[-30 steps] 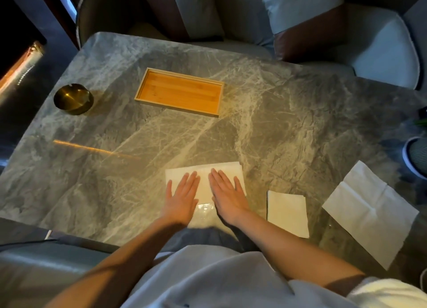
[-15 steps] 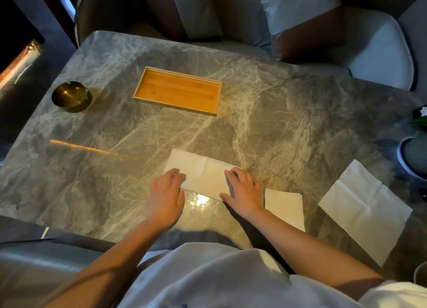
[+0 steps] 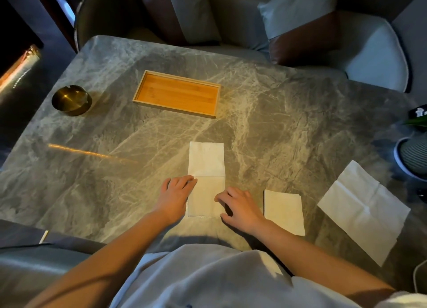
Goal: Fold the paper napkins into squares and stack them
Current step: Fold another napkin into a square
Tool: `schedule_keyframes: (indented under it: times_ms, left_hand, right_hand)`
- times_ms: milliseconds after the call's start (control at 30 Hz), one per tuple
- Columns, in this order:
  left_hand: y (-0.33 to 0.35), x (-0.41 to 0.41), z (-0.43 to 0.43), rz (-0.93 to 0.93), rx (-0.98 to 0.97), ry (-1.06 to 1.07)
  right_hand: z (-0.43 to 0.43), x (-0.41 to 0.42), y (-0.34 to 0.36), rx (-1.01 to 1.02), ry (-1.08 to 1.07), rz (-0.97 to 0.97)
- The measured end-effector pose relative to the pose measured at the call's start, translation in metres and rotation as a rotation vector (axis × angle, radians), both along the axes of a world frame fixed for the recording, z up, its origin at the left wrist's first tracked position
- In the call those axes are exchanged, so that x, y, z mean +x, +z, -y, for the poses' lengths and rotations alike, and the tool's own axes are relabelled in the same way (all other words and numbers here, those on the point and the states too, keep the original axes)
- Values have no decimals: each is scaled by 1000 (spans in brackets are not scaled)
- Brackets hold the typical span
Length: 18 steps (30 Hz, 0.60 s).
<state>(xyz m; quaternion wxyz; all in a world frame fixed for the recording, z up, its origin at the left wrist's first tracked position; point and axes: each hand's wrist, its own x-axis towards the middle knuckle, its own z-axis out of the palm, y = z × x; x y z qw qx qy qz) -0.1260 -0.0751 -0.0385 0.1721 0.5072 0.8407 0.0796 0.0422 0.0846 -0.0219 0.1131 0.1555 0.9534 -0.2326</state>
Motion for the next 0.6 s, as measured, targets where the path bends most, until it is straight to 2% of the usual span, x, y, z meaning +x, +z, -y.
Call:
schedule_keyframes:
  times_ms: [233, 433, 600]
  left_hand:
    - [1, -5, -2, -49, -18, -71]
    - [1, -14, 0, -2, -89, -142]
    - [4, -13, 0, 46, -55, -115]
  right_hand:
    - [5, -12, 2, -71, -140, -46]
    - [8, -15, 11, -137, -203, -187]
    - [7, -10, 12, -178, -205, -225]
